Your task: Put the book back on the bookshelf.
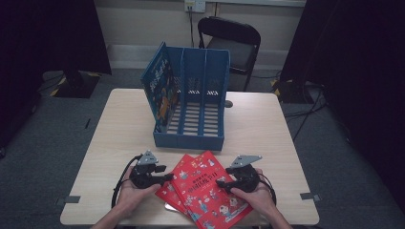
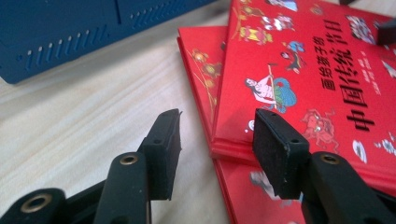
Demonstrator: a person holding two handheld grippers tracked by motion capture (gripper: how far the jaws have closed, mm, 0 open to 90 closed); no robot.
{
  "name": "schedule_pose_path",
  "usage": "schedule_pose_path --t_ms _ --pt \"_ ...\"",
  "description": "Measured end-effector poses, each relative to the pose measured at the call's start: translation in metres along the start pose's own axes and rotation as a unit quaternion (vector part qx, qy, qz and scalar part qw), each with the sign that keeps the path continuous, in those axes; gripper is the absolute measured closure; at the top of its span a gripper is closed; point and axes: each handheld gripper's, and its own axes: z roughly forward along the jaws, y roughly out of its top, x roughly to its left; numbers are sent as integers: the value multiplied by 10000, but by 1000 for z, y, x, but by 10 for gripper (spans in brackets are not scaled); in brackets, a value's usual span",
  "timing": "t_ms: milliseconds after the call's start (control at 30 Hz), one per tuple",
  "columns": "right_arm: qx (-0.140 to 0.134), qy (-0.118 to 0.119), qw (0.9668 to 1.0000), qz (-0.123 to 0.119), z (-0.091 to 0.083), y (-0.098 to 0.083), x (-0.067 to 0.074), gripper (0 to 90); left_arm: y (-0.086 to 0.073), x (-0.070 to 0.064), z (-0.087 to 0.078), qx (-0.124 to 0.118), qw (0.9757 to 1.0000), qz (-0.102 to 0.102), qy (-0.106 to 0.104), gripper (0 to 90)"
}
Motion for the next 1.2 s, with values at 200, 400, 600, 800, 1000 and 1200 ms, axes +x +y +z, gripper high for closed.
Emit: schedule_pose_path --t_ms 200,400,600,800,1000,1200 --pt "12 -6 10000 15 -5 -4 1 370 9 2 7 37 9999 17 98 536" --pt "22 -25 10000 -32 -10 -8 3 391 15 8 16 -51 9997 -203 147 556" --pt "-22 1 10000 34 -5 -5 0 339 13 5 14 6 9998 -177 23 513" --pt "-67 42 9999 129 0 -4 -3 288 5 -10 5 54 9998 -169 -75 428" --pt "-79 44 9999 120 0 -4 -3 286 3 -19 7 130 9987 -273 -404 406" --pt "-76 36 9999 136 0 -4 -2 284 2 -22 8 143 9989 -214 -405 445"
